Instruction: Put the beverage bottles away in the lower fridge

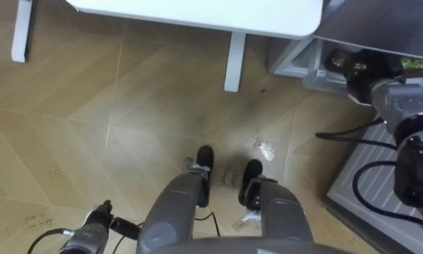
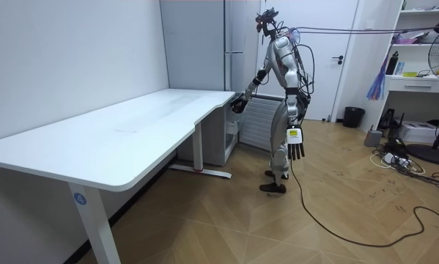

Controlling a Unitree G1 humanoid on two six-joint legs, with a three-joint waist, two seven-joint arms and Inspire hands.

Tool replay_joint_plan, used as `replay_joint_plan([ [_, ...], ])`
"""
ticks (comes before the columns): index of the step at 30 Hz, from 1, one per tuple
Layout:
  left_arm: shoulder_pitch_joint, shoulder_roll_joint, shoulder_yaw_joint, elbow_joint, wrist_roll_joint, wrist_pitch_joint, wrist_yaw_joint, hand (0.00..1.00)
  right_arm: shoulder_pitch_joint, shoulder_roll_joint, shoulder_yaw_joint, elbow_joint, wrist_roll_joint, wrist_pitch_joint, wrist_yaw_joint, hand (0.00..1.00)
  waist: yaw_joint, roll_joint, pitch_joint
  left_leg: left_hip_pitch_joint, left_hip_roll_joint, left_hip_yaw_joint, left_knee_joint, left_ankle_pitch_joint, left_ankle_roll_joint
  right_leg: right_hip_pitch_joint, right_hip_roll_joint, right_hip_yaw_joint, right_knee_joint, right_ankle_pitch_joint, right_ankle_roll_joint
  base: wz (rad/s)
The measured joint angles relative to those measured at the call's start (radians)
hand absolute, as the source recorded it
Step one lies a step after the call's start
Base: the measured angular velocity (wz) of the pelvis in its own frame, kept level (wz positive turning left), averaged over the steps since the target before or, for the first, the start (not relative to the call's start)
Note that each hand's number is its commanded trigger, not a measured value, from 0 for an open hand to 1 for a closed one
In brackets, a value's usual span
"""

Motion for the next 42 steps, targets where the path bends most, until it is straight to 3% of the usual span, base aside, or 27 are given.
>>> replay_joint_plan([
  [12, 0.002, 0.0, 0.002, 0.0, 0.001, 0.0, 0.036, 0.0, -0.007, -0.023, -0.001, 0.001, 0.003, 0.007, -0.073, 0.0, 0.019, 0.002, -0.0008, 0.0, 0.0, 0.001, 0.003, 0.0, 0.0, 0.0, -0.001, -0.003, 0.004, 0.0, 0.0, 0.0],
  [42, 0.003, 0.0, 0.002, -0.003, 0.01, 0.0, 0.054, 0.0, -0.007, -0.043, 0.0, 0.001, 0.003, 0.006, -0.068, 0.0, 0.031, 0.01, -0.003, -0.006, -0.002, 0.009, 0.002, 0.003, 0.006, -0.009, -0.006, -0.008, 0.011, 0.002, 0.003, 0.0],
])
